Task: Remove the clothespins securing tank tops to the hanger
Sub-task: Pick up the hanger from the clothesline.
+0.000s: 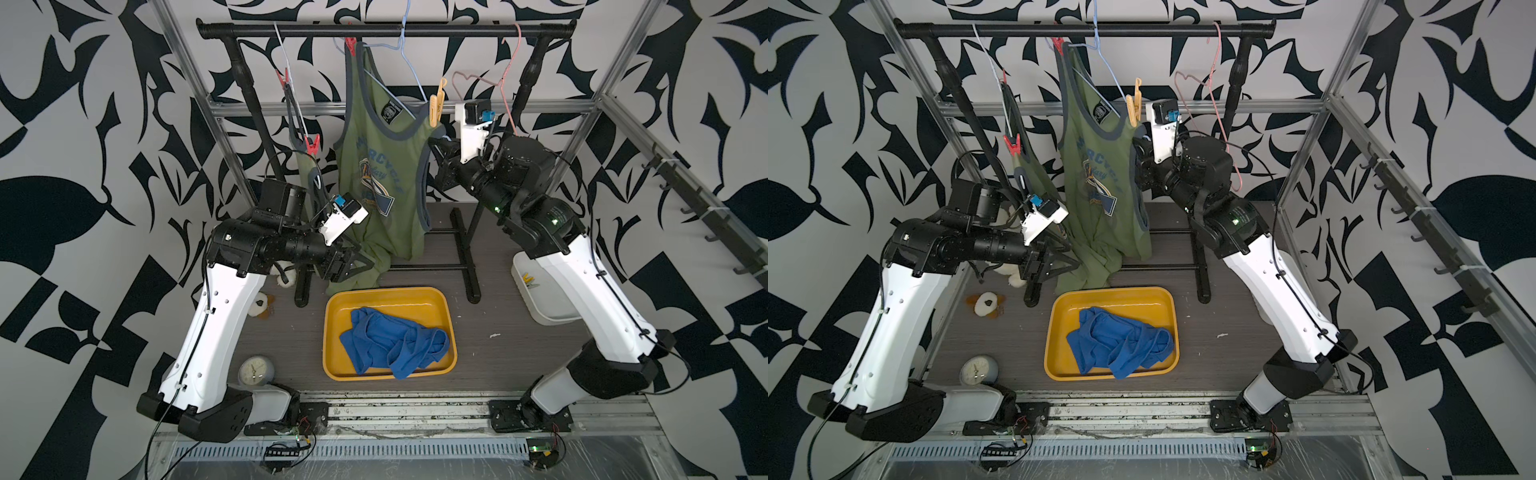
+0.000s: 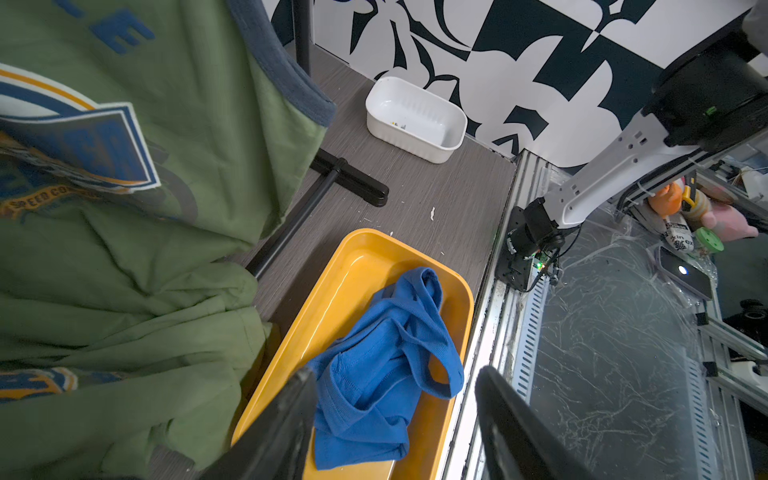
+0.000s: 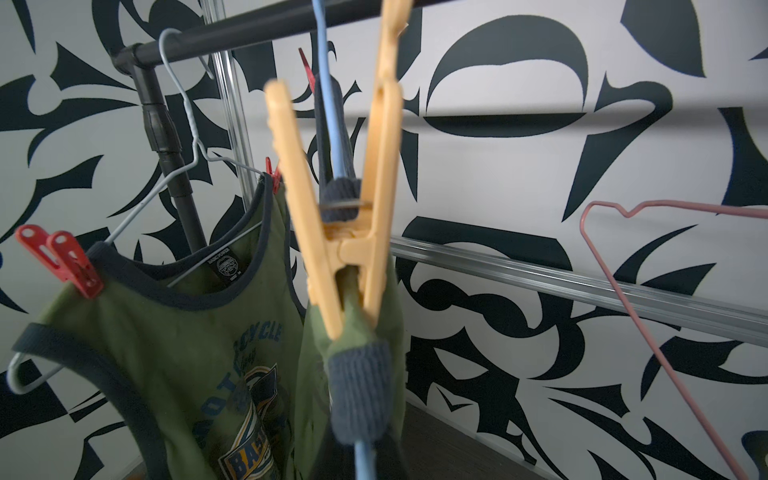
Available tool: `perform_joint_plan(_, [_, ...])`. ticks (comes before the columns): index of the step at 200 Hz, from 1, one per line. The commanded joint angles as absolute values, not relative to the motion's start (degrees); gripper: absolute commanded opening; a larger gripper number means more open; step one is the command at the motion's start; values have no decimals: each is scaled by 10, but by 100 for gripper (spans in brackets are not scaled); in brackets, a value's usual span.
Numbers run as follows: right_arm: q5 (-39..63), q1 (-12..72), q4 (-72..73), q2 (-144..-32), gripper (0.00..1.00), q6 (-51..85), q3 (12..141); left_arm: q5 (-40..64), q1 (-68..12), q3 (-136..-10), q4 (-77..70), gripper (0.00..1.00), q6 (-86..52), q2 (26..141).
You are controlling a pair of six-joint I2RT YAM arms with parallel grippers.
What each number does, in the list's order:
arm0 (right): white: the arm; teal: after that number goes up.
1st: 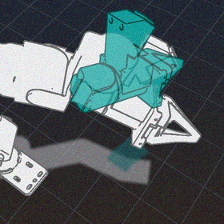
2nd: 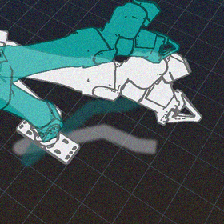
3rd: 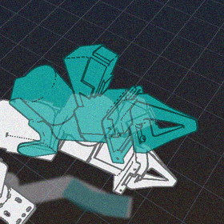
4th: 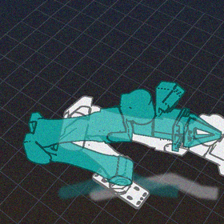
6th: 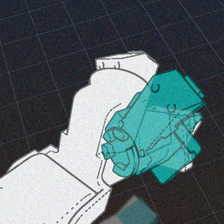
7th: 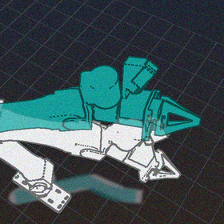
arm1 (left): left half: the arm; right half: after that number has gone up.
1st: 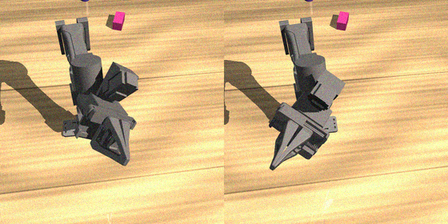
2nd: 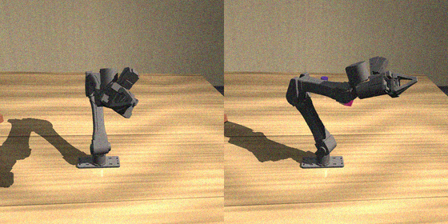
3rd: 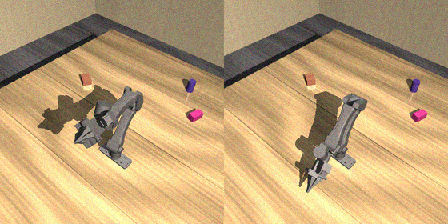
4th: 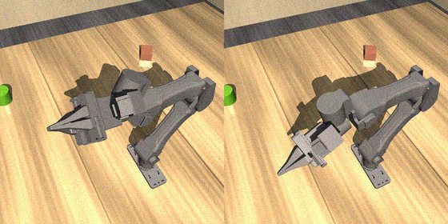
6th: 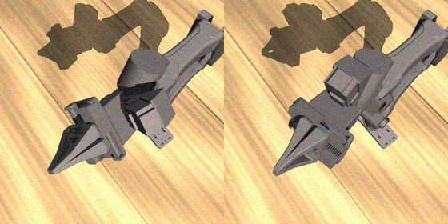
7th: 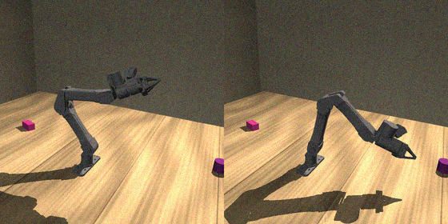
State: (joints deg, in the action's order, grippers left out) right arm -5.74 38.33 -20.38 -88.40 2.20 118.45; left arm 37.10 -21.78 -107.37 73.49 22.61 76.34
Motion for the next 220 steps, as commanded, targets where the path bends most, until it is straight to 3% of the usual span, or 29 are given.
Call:
perform_joint_plan(1, [-49, 381, -148, -831, 0, 18, 1178, 379, -219, -1109, 765, 66, 244, 746])
perform_joint_plan(72, [-13, 381, -212, -762, 0, 24, 1165, 364, -218, -1162, 778, 67, 251, 715])
perform_joint_plan(220, [41, 381, -229, -619, 0, 30, 1130, 322, -218, -1095, 773, 71, 283, 647])
